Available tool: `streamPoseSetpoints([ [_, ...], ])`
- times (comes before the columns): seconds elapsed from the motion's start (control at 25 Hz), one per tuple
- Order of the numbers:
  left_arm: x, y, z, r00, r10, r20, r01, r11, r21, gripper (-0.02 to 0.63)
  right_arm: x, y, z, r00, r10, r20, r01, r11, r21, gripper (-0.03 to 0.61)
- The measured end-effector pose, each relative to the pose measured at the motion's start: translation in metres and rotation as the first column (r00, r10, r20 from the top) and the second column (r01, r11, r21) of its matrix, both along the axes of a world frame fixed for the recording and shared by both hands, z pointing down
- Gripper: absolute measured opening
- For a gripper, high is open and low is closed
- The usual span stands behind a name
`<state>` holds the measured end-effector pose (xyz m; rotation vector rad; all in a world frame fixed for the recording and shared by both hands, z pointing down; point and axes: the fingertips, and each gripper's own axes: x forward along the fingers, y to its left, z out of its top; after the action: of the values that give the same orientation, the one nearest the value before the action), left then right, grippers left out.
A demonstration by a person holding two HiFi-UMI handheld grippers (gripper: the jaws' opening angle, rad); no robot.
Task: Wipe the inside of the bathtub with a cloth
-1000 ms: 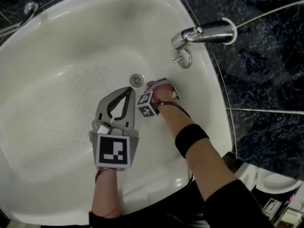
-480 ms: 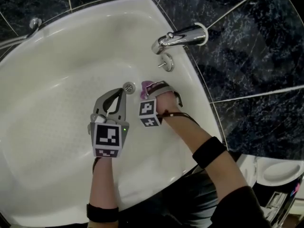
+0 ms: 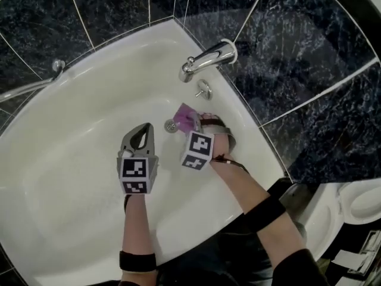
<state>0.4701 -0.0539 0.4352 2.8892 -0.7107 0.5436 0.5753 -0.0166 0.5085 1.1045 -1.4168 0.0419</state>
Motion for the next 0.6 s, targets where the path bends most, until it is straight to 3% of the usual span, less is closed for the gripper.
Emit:
streamPoseSetpoints([
  [0.08,0.001,-0.015,-0.004,1.0,-0.026,-0.009,0.026,1.0,0.015,0.0,-0.006,-0.018,-0.013,0.975,0.121,0.188,-0.147,0.98,0.133,0.087],
  [0.12,0.004,-0.022,-0.007,0.999,-0.036,-0.021,0.037,0.999,0.028,0.0,-0.007,-0.027,-0.019,0.941,0.175,0.29,-0.234,0.954,0.184,0.087],
  [0.24,0.003,-0.034,-0.019,0.995,-0.07,-0.067,0.073,0.996,0.043,0.0,-0.004,-0.054,-0.03,0.784,0.272,0.557,-0.48,0.836,0.267,0.087],
  [0.32,-0.001,-0.039,-0.032,0.99,-0.102,-0.098,0.107,0.993,0.046,0.0,0.001,-0.07,-0.035,0.688,0.284,0.668,-0.591,0.754,0.287,0.089],
  [0.4,-0.004,-0.042,-0.036,0.988,-0.116,-0.099,0.121,0.992,0.047,0.0,0.007,-0.085,-0.036,0.62,0.27,0.737,-0.661,0.685,0.305,0.089],
  [0.48,-0.004,-0.043,-0.032,0.991,-0.111,-0.077,0.114,0.993,0.043,0.0,0.017,-0.101,-0.035,0.578,0.242,0.779,-0.71,0.619,0.335,0.089],
  [0.6,-0.005,-0.044,-0.029,0.99,-0.117,-0.08,0.118,0.993,0.007,0.0,0.029,-0.126,-0.032,0.572,0.213,0.792,-0.739,0.554,0.384,0.089],
])
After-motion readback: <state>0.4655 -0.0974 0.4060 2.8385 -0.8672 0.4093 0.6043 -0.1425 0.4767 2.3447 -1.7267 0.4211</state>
